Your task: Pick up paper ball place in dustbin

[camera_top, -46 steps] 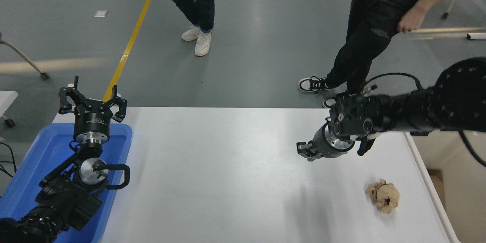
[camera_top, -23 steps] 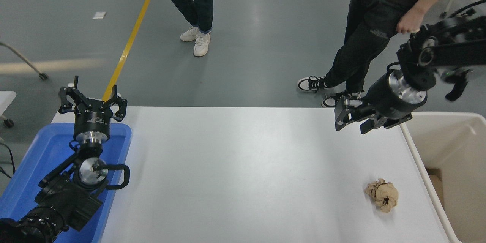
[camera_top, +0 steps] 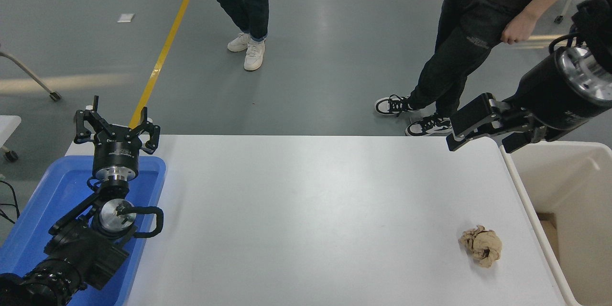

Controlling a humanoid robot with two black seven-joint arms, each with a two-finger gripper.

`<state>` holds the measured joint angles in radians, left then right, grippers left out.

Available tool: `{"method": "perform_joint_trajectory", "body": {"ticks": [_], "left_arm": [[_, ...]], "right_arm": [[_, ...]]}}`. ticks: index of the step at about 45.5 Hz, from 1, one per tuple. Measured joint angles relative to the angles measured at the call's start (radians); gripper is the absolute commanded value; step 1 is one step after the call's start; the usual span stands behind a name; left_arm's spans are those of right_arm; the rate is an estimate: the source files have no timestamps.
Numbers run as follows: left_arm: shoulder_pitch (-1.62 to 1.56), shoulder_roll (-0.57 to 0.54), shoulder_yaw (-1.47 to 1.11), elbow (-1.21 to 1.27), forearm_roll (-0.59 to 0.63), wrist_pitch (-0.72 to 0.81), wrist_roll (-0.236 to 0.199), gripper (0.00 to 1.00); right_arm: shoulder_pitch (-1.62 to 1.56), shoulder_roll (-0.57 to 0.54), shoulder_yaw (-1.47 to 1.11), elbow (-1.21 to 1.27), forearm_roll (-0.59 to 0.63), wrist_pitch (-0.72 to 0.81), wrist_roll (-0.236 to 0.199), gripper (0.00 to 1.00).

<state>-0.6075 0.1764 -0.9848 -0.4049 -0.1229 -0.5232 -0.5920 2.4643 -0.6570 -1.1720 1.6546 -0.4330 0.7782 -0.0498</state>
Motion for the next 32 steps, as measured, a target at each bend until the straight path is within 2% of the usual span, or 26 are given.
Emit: {"method": "perform_joint_trajectory", "body": {"ticks": [7, 12, 19, 32], "left_arm": [[0.000, 0.000, 0.000, 0.000, 0.000, 0.000, 0.000, 0.99], [0.000, 0.000, 0.000, 0.000, 0.000, 0.000, 0.000, 0.99], [-0.001, 0.000, 0.001, 0.000, 0.000, 0.000, 0.000, 0.99], [-0.002, 0.000, 0.002, 0.000, 0.000, 0.000, 0.000, 0.99]], "right_arm": [[-0.083, -0.052, -0.032, 0.002, -0.110, -0.017, 0.000, 1.00], [-0.178, -0.079, -0.041, -0.013, -0.169, -0.095, 0.000, 1.00], [-0.334, -0.094, -0.044, -0.061, -0.215, -0.239, 0.000, 1.00], [-0.666, -0.090, 0.069, -0.193, -0.246, -0.409, -0.001, 1.00]]}}
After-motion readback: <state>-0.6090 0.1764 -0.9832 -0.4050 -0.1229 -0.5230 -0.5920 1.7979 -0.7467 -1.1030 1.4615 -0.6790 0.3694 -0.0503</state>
